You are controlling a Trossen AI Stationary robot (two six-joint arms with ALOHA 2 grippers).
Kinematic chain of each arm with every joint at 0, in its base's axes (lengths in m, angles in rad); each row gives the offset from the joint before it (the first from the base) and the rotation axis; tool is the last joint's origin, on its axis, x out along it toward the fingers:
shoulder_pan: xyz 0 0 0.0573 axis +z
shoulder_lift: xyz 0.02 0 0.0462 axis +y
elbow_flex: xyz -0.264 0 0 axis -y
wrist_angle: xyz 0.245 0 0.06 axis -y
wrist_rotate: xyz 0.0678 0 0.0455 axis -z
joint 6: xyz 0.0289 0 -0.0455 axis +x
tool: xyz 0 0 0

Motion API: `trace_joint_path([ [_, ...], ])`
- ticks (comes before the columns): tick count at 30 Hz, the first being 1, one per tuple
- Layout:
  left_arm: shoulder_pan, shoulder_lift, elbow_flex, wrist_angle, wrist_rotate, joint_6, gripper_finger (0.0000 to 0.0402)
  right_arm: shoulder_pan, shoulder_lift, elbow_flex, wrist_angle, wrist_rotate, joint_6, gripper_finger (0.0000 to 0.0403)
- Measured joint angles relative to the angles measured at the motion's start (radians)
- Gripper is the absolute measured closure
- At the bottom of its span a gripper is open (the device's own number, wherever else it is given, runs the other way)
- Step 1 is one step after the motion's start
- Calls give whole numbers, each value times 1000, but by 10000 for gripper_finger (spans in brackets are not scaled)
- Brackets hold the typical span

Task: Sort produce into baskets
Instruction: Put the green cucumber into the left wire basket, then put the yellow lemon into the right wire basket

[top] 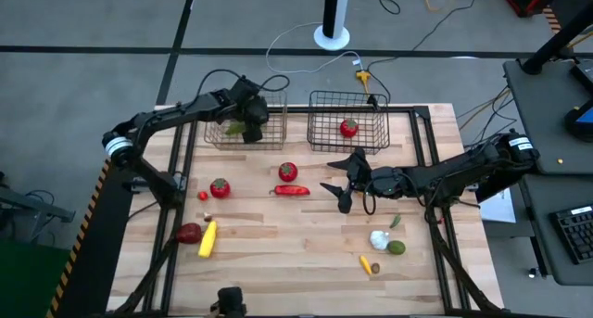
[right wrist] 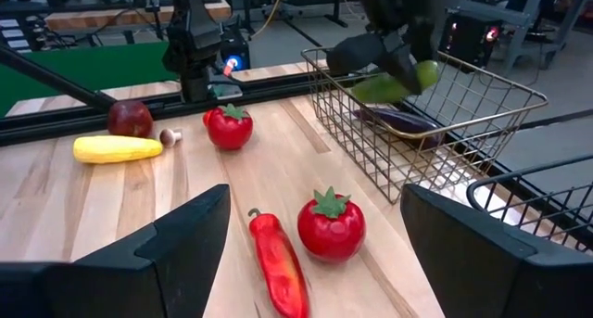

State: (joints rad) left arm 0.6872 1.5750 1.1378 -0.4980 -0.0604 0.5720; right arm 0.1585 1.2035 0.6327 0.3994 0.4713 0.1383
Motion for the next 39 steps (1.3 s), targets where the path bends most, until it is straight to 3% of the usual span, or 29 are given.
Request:
trace_joint_path([
  [9,16,134,102,-98,-5,47,283,0,0,0,-2,0,0,88],
  [21,29,197,161,-155,0,51,282,0,0,0,-6,0,27,93],
  [33,30,201,159,-139,0,33,209,0,0,0,-7,-1,38,81],
  [39,30,195,163,-145,-1,18,192,0,0,0,-8,-1,38,85],
])
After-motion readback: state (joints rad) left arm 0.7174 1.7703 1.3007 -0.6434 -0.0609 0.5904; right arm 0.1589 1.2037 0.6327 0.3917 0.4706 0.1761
